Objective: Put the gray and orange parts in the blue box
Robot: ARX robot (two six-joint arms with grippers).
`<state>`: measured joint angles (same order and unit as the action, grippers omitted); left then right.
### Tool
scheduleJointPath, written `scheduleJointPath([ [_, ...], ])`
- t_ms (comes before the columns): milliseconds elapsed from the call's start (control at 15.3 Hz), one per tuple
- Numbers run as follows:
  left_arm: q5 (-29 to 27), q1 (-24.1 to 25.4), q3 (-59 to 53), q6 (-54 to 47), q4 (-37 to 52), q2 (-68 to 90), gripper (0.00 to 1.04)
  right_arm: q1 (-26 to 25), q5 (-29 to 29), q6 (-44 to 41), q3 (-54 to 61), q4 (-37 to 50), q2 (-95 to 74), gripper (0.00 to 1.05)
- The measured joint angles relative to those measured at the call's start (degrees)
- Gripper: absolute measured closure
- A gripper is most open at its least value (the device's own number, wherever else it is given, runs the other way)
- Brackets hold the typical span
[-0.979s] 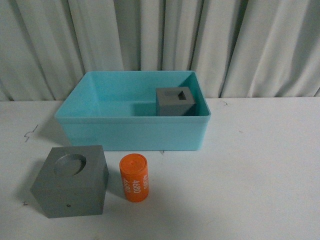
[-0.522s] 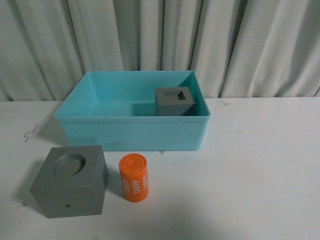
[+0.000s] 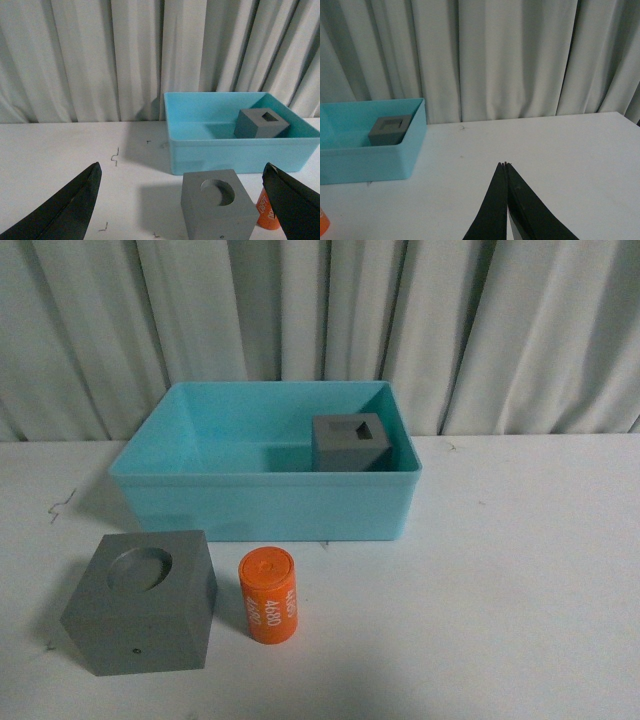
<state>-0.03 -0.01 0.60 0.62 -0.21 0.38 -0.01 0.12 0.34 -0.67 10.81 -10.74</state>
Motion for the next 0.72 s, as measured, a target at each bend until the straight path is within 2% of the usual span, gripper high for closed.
scheduleJointPath([
  [196,0.00,0.00,0.00,0.00,0.00,0.00,0.07,0.00,0.00,0.00,0.00,-0.96,1.05,1.03],
  [261,-0.04,0.00,0.00,0.00,0.00,0.00,0.07,0.00,-0.11,0.00,-0.04,-10.21,7.02,1.03],
  [392,0.00,0.00,0.00,0.00,0.07,0.00,0.07,0.00,-0.02,0.00,-0.04,-11.63,10.60,1.03],
  [457,0.00,0.00,0.00,0.00,0.02,0.00,0.07,0.00,-0.07,-0.04,-0.04,-10.97,10.56,0.97],
  [522,0.00,0.00,0.00,0.00,0.02,0.00,0.07,0.00,-0.04,-0.04,-0.04,-10.99,10.56,0.76],
  [587,0.00,0.00,0.00,0.00,0.02,0.00,0.07,0.00,-0.07,-0.04,-0.04,-10.99,10.56,0.68],
  [718,0.00,0.00,0.00,0.00,0.02,0.00,0.07,0.00,-0.07,-0.04,-0.04,-10.99,10.56,0.45],
])
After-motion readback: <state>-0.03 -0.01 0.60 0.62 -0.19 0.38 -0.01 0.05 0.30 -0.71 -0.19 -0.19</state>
